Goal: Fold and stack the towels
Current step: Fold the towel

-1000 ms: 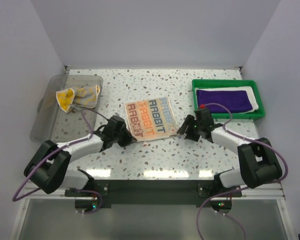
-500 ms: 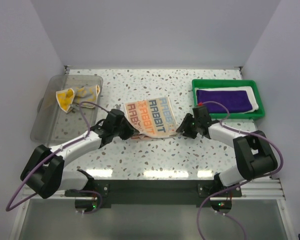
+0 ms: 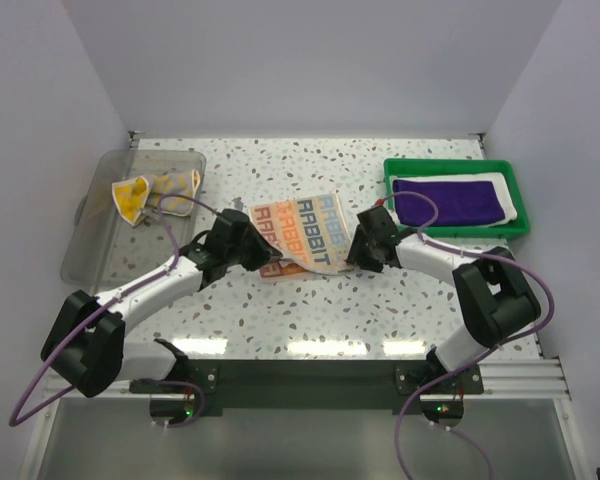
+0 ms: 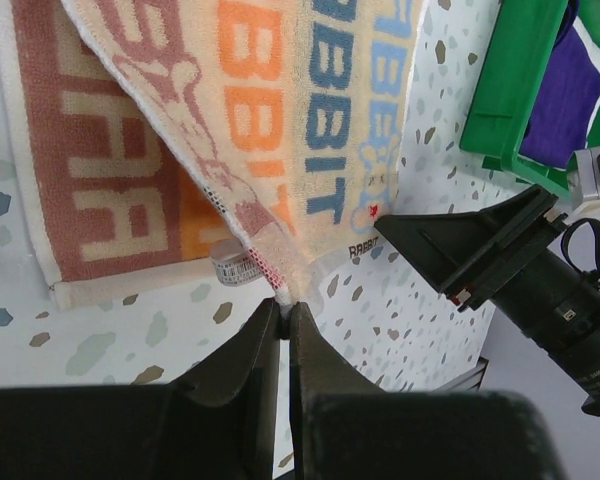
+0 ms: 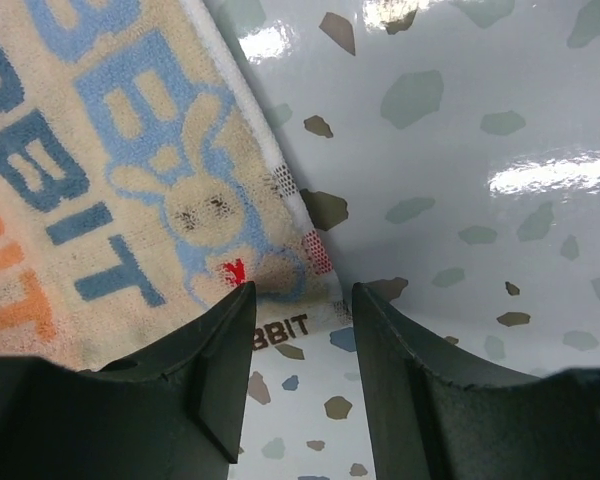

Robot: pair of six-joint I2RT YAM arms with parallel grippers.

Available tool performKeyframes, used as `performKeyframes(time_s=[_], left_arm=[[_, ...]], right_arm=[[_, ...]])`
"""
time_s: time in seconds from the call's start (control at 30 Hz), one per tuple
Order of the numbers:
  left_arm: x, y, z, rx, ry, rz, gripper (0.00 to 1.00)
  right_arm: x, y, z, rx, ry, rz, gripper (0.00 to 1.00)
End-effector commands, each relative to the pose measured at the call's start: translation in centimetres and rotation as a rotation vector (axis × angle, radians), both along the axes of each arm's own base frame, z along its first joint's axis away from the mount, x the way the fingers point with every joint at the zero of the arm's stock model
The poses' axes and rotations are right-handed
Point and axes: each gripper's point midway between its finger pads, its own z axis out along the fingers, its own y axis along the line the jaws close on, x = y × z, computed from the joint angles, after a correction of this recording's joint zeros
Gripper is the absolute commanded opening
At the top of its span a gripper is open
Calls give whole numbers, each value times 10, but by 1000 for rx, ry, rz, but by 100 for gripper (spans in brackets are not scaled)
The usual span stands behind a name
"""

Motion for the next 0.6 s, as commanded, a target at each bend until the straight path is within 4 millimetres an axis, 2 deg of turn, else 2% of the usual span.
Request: performKeyframes(time_s=[0.0,0.27,0.57], left_arm=[[5,-5,18,-12,-46,-24,0],[4,-5,15,-4,-45,-37,0],[2,-4,9,14,-35,-43,0]], right_arm=[[-41,-44,-28,-208,164,-15,47],[-44,-45,-28,-227,185,23,38],[-57,-42,-41,-274,278,81,38]])
